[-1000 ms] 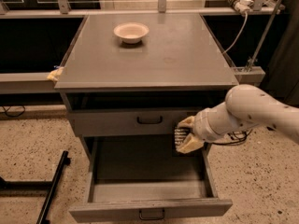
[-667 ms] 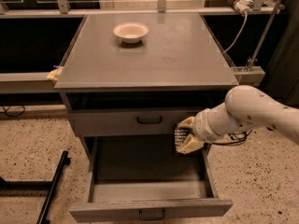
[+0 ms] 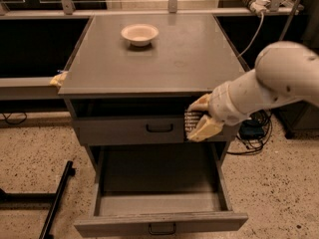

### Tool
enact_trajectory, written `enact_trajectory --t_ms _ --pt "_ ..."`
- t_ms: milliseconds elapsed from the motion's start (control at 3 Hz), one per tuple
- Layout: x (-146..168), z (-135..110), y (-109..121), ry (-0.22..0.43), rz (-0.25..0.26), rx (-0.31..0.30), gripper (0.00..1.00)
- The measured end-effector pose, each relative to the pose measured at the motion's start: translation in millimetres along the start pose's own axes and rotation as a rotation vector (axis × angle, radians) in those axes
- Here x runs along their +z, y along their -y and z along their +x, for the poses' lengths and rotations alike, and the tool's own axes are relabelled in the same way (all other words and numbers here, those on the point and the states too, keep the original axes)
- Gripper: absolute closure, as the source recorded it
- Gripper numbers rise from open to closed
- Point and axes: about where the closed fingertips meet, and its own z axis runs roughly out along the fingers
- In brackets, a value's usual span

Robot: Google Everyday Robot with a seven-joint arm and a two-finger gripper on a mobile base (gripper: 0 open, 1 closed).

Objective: Pick rxbar chocolate from middle drawer and place on counter

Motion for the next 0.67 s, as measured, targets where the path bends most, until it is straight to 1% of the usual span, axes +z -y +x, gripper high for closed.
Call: enact_trajectory --t_ms 333,667 --pt "-79.7 -62.3 14.3 -0.047 0.048 -0.060 1.00" --pt "-93.3 -73.9 12.6 -0.049 0.045 -0.073 1.00"
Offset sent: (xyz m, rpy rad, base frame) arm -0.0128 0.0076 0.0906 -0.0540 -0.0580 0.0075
